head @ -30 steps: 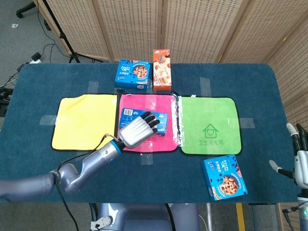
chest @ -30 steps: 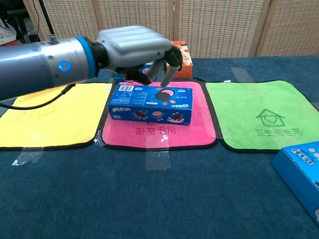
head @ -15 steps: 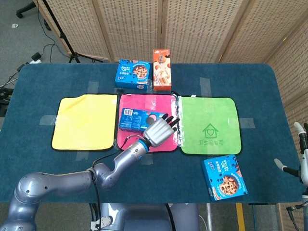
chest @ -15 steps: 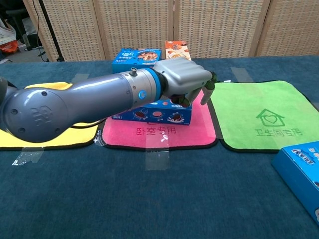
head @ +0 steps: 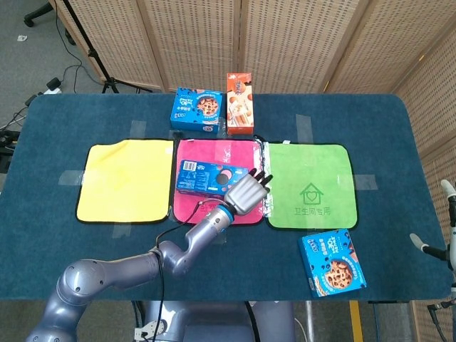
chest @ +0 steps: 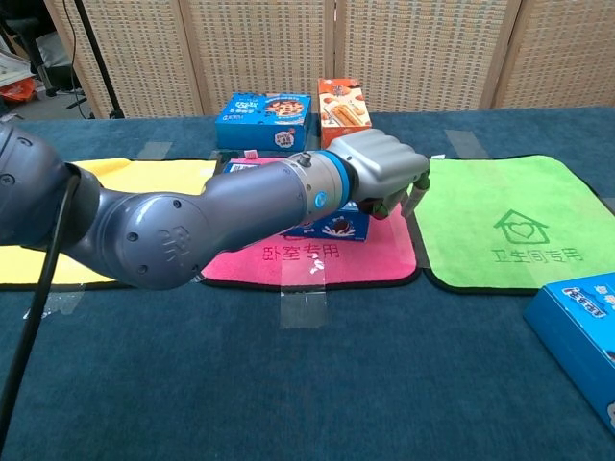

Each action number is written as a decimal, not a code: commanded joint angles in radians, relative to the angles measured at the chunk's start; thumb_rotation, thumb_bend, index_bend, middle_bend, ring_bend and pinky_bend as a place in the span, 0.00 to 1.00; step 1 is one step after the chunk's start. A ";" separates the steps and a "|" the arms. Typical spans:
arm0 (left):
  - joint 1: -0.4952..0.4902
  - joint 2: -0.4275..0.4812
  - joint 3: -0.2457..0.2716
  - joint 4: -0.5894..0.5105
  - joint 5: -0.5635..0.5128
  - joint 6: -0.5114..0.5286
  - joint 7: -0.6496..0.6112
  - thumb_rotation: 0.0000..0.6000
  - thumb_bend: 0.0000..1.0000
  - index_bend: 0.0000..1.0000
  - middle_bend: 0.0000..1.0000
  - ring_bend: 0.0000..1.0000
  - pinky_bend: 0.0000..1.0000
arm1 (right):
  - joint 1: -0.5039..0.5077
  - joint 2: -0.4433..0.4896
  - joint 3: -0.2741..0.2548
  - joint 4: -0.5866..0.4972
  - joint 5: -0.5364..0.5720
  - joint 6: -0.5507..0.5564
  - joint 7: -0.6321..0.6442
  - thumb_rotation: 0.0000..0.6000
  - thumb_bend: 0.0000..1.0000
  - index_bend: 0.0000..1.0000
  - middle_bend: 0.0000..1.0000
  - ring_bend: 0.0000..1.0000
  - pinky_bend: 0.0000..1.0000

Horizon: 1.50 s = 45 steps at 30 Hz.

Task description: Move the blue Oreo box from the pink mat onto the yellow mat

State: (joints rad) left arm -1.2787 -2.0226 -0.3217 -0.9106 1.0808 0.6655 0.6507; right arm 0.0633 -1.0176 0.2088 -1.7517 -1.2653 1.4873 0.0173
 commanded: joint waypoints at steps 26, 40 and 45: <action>0.168 0.318 0.130 -0.276 -0.303 0.081 0.177 1.00 1.00 0.55 0.25 0.17 0.22 | -0.011 0.014 -0.014 -0.020 -0.042 0.020 0.022 1.00 0.00 0.00 0.00 0.00 0.00; 0.258 0.463 0.189 -0.355 -0.386 0.094 0.079 1.00 1.00 0.55 0.25 0.17 0.22 | -0.014 0.018 -0.021 -0.033 -0.068 0.031 0.027 1.00 0.00 0.00 0.00 0.00 0.00; 0.304 0.533 0.223 -0.404 -0.372 0.089 0.021 1.00 1.00 0.55 0.25 0.17 0.22 | -0.016 0.021 -0.022 -0.041 -0.077 0.040 0.030 1.00 0.00 0.00 0.00 0.00 0.00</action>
State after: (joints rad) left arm -0.9945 -1.5167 -0.1141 -1.2912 0.6976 0.7570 0.6978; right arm 0.0471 -0.9973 0.1873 -1.7923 -1.3423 1.5269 0.0476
